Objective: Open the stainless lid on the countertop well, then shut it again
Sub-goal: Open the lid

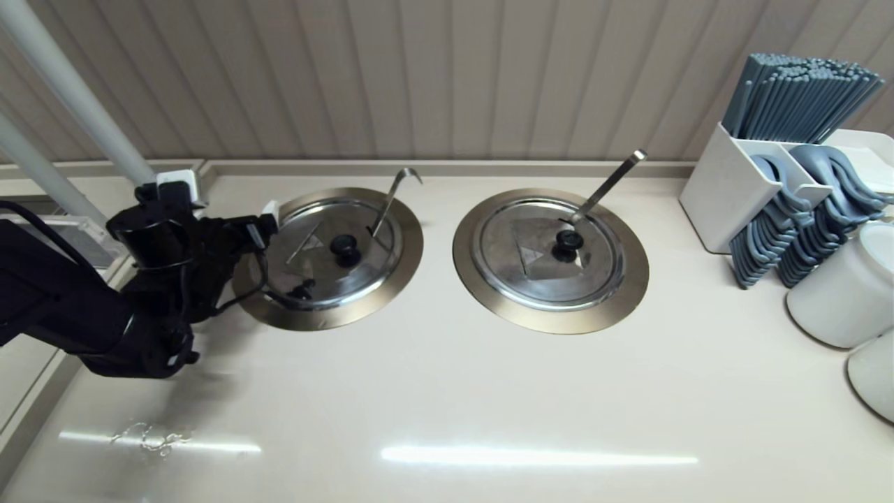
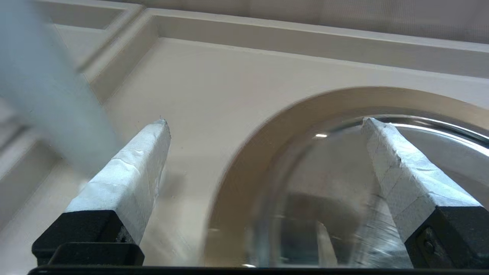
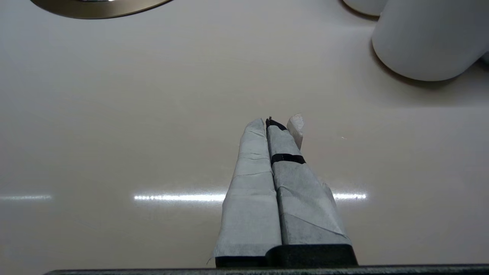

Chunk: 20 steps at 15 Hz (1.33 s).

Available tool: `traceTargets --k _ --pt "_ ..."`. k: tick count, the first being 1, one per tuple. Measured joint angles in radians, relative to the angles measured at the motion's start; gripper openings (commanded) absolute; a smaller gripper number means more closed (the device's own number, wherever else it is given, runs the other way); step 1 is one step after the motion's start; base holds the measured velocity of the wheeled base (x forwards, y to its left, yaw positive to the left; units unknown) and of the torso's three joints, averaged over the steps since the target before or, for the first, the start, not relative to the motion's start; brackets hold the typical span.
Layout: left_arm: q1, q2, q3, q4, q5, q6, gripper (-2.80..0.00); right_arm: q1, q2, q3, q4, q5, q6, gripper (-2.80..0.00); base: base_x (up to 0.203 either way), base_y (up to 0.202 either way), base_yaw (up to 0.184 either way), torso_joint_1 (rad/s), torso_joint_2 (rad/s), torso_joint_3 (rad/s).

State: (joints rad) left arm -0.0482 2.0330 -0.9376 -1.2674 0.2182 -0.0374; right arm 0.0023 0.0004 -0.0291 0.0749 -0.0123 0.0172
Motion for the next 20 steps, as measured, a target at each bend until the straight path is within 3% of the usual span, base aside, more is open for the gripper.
traceTargets --k 5,9,20 --pt "-0.126 0.001 0.051 0.003 -0.002 -0.049 0.00 0.000 0.000 0.000 0.000 0.000 0.000 -2.80 0.000 0.000 0.000 0.000 0.00 0.000" --pt "-0.187 0.002 0.088 0.019 -0.039 -0.099 0.00 0.000 0.000 0.000 0.000 0.000 0.000 -2.80 0.000 0.000 0.000 0.000 0.00 0.000" --pt "-0.265 0.067 0.113 0.001 -0.027 -0.079 0.00 0.000 0.000 0.000 0.000 0.000 0.000 -2.80 0.000 0.000 0.000 0.000 0.00 0.000"
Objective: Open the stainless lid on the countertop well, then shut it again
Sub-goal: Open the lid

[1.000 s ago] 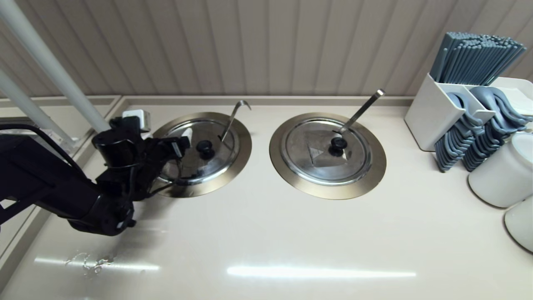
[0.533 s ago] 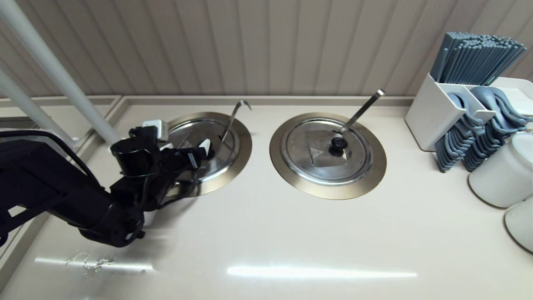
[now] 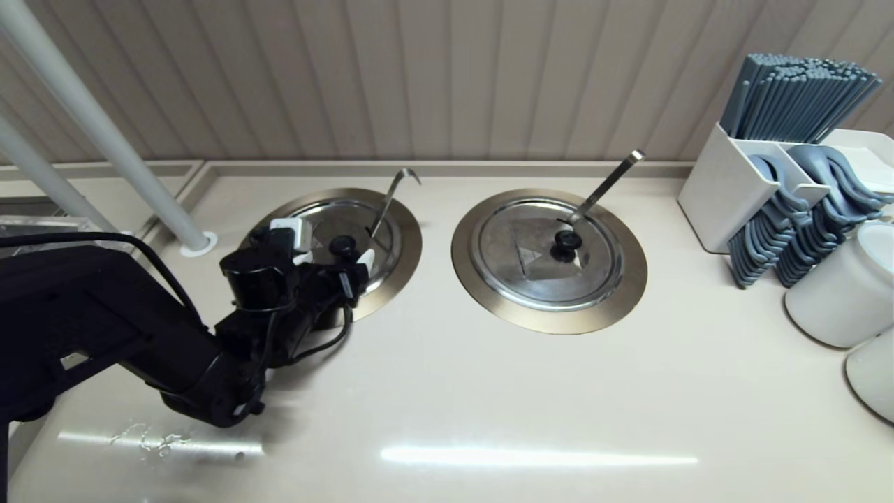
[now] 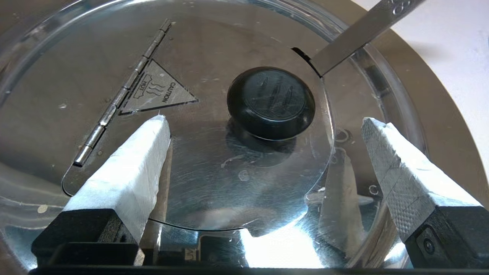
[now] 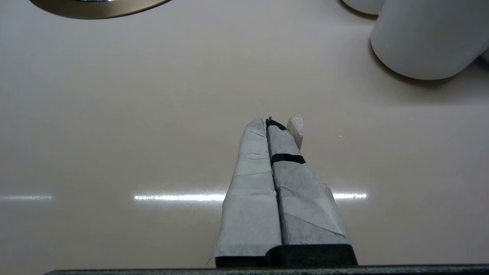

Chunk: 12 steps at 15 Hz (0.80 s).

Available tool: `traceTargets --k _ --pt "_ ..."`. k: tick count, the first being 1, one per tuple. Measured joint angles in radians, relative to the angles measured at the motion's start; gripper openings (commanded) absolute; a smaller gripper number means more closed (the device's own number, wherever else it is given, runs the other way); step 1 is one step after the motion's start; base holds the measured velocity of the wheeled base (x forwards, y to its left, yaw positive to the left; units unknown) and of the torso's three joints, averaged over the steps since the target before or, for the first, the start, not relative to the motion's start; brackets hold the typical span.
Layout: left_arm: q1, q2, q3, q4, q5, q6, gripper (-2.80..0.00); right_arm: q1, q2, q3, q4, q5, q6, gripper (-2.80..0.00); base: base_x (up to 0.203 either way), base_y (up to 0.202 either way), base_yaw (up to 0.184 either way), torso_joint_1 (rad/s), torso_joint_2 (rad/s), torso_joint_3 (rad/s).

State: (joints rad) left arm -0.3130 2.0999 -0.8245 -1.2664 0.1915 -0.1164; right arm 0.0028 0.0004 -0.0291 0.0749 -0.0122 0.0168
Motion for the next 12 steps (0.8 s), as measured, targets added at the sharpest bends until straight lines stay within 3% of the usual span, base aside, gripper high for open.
traceTargets --k 5,12 --pt "0.019 0.033 -0.025 0.002 0.021 0.039 0.00 -0.001 0.000 0.000 0.000 0.000 0.000 -2.80 0.000 0.000 0.000 0.000 0.00 0.000" --pt "0.055 0.021 -0.039 0.010 0.020 0.042 0.00 0.000 0.000 0.000 0.000 0.000 0.000 -2.80 0.000 0.000 0.000 0.000 0.00 0.000"
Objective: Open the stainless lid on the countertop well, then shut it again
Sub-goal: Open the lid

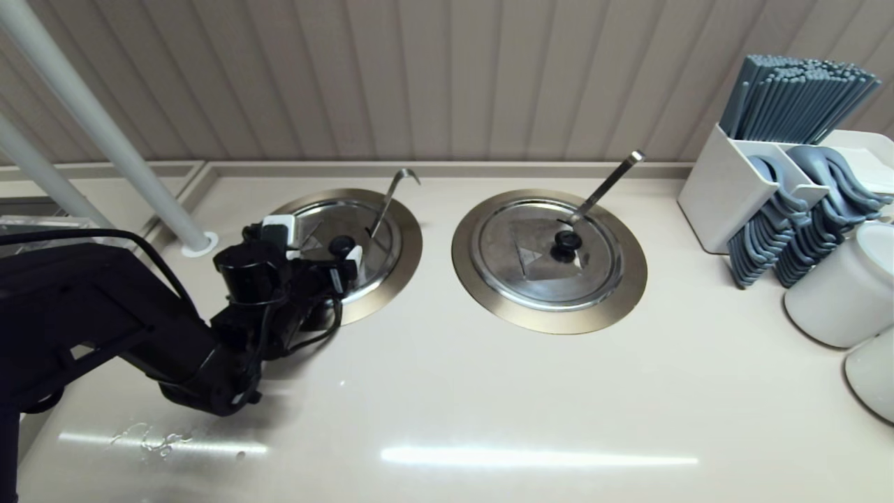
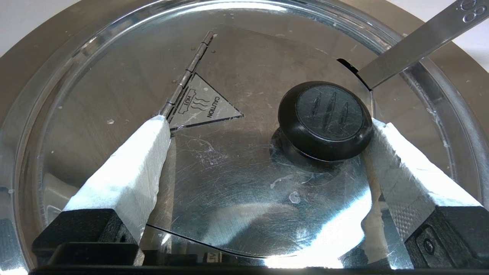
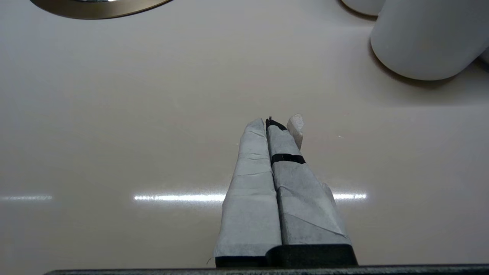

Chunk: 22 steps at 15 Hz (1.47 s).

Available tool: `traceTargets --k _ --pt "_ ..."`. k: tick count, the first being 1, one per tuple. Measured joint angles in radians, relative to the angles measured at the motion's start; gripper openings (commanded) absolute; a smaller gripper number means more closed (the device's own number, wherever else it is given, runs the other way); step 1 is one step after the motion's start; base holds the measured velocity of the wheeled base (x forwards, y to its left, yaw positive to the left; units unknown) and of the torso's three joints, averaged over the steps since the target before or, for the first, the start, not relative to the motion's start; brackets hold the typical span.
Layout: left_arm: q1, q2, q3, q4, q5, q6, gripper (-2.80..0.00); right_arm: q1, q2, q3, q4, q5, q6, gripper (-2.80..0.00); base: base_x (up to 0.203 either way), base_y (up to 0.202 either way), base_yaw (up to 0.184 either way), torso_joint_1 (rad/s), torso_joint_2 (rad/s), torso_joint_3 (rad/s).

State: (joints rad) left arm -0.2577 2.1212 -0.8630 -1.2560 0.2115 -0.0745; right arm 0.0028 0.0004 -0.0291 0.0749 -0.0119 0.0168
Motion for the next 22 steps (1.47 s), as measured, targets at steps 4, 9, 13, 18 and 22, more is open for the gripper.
traceTargets --k 4,9,13,18,22 --pt "0.006 -0.013 0.000 0.002 0.000 -0.002 0.00 0.000 0.000 0.000 0.000 0.000 0.000 -2.80 0.000 0.000 0.000 0.000 0.00 0.000" --pt "0.012 -0.034 0.000 0.000 0.001 -0.003 0.00 0.000 0.000 0.000 0.000 0.000 0.000 -2.80 0.000 0.000 0.000 0.000 0.00 0.000" --pt "0.014 -0.058 -0.001 -0.002 0.003 -0.003 0.00 0.000 0.000 0.000 0.000 0.000 0.000 -2.80 0.000 0.000 0.000 0.000 0.00 0.000" --pt "0.029 -0.072 -0.001 -0.002 0.001 -0.003 0.00 0.000 0.000 0.000 0.000 0.000 0.000 -2.80 0.000 0.000 0.000 0.000 0.00 0.000" --pt "0.044 -0.083 -0.008 -0.002 -0.001 -0.003 0.00 0.000 0.000 0.000 0.000 0.000 0.000 -2.80 0.000 0.000 0.000 0.000 0.00 0.000"
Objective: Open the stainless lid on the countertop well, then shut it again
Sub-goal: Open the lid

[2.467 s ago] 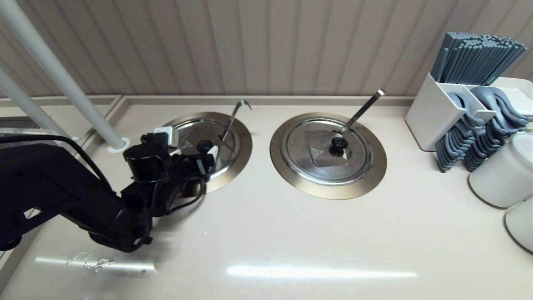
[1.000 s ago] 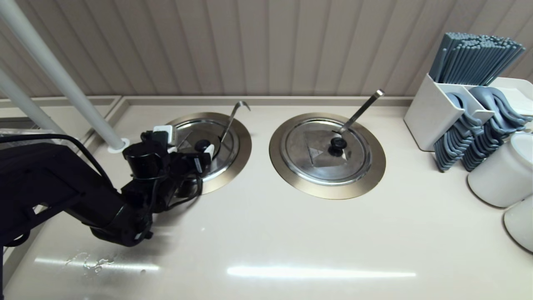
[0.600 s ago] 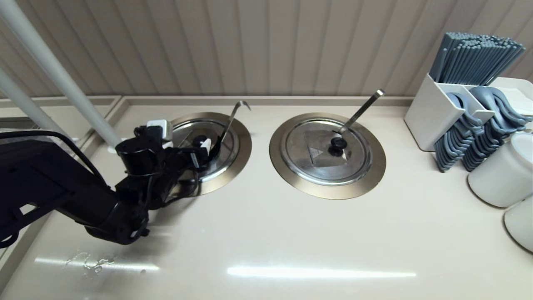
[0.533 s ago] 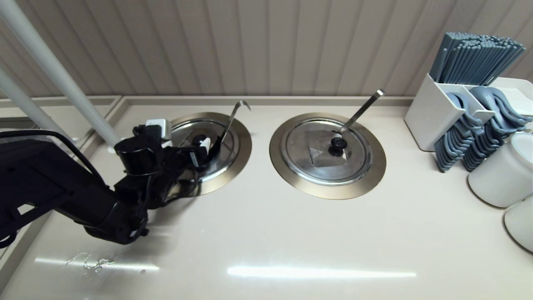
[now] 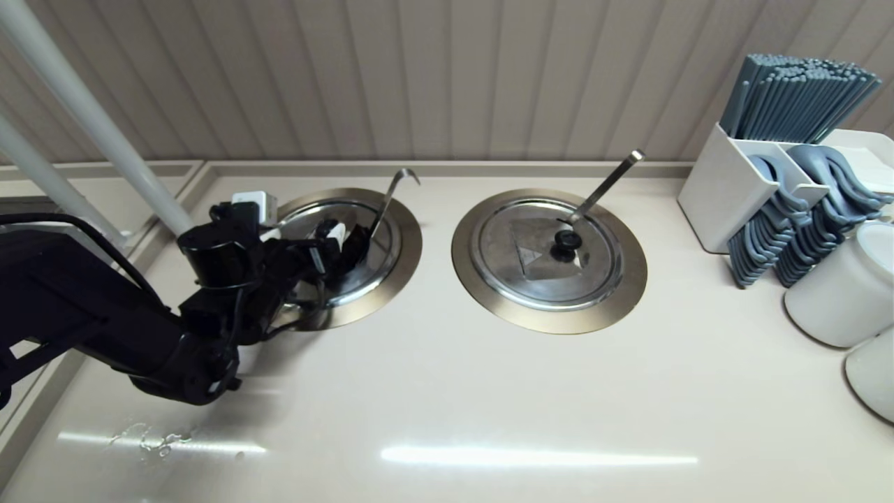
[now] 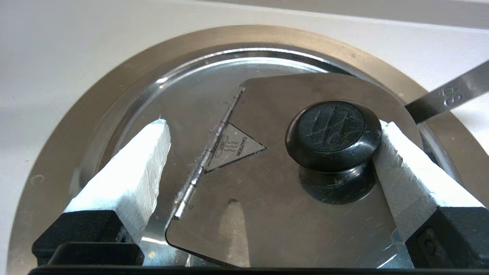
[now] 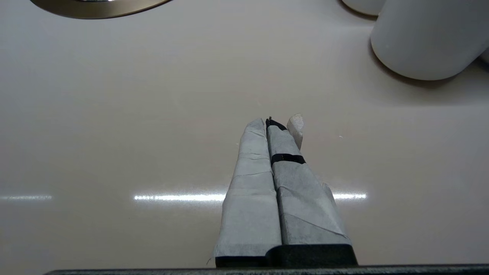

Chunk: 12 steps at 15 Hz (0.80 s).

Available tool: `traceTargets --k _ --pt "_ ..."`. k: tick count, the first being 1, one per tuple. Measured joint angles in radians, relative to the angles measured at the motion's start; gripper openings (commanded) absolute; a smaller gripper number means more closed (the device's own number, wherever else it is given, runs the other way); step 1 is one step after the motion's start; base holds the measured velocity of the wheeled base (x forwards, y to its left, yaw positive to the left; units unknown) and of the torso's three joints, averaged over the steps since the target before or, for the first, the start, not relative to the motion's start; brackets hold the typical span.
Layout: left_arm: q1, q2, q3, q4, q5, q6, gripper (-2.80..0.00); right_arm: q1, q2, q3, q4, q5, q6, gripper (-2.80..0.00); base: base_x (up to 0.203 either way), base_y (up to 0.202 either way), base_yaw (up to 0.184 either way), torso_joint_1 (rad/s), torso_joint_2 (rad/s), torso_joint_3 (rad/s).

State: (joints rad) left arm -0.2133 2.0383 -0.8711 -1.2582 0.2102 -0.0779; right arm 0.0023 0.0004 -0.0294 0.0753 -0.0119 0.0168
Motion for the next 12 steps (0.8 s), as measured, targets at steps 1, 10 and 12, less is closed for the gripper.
traceTargets --k 1,10,12 --pt "0.005 -0.003 -0.003 0.000 0.000 0.000 0.00 0.000 0.000 0.000 0.000 0.000 0.000 -2.80 0.000 0.000 0.000 0.000 0.00 0.000" --pt "0.033 -0.009 -0.012 0.002 -0.036 -0.001 0.00 0.000 0.000 0.000 0.000 0.000 0.000 -2.80 0.000 0.000 0.000 0.000 0.00 0.000" --pt "0.046 -0.009 -0.009 0.001 -0.062 -0.001 0.00 0.000 0.000 0.000 0.000 0.000 0.000 -2.80 0.000 0.000 0.000 0.000 0.00 0.000"
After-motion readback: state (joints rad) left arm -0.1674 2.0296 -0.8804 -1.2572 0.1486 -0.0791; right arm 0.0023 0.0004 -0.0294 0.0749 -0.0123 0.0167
